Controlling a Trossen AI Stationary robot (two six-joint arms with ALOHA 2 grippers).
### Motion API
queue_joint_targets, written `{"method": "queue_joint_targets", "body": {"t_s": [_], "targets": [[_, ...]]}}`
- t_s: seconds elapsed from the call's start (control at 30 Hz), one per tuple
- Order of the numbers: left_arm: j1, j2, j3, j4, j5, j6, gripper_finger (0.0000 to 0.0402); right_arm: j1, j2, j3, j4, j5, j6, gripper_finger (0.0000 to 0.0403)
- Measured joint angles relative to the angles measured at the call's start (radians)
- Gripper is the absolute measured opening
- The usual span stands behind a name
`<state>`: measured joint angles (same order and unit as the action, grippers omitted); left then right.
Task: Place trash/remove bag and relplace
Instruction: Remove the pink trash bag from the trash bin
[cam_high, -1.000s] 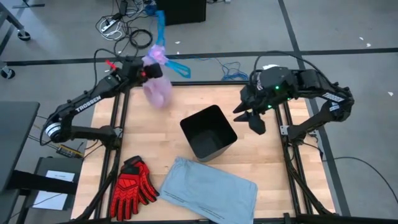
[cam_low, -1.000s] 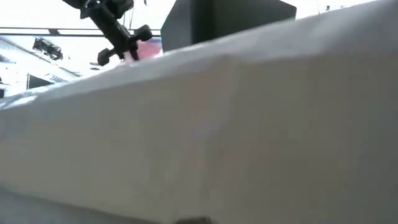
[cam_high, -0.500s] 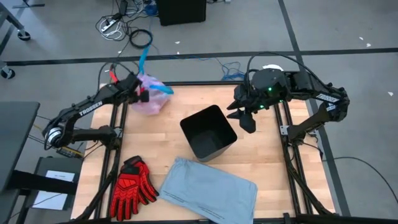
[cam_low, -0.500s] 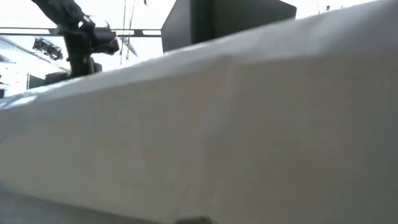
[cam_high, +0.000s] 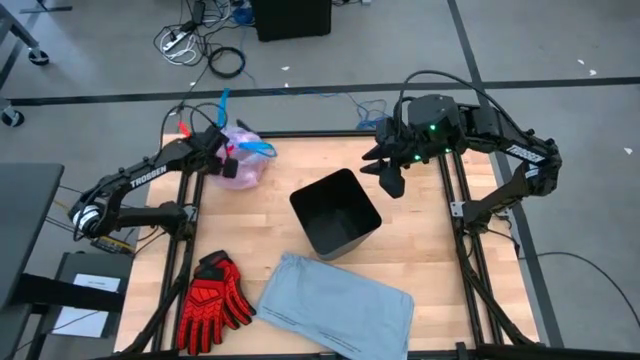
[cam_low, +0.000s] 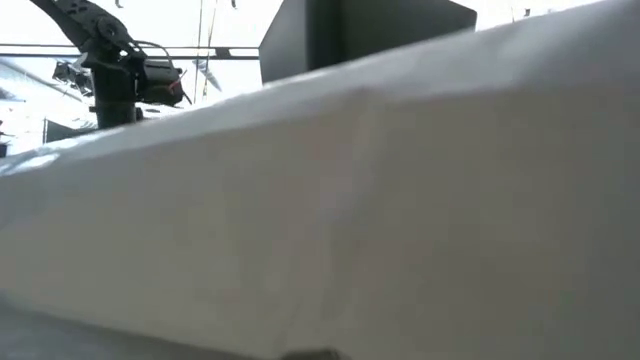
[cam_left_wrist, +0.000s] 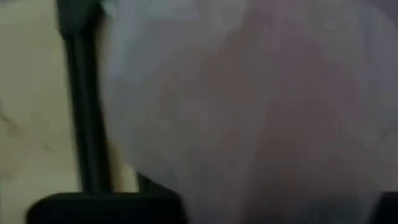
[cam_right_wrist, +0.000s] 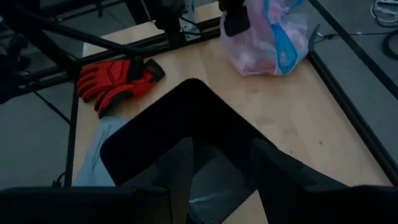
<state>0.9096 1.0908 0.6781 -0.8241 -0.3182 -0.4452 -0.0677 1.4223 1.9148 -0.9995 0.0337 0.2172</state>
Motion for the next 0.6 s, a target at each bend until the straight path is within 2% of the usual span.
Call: {"method": "queue_joint_targets", "body": {"t_s": [0.17,0.33,0.47,0.6], "targets": [[0.001,-0.001,0.073,-0.057,-0.059,0.121,0.0141,-0.005,0.0,0.0,-0.01,-0.001,0.026,0.0151],[0.005,0.0,0.099,-0.157,-0.048,0.15,0.0216,-0.005,0.0,0.0,-0.027,-0.002,0.026,0.0151],[0.003,0.0,0.158,-0.278,0.029,0.166,0.0265,-0.006,0.0,0.0,-0.03,-0.002,0.029,0.0151],[0.002,-0.006,0.242,-0.379,-0.018,0.205,0.0301,-0.006,0.0,0.0,-0.03,-0.002,0.029,0.0151]]}}
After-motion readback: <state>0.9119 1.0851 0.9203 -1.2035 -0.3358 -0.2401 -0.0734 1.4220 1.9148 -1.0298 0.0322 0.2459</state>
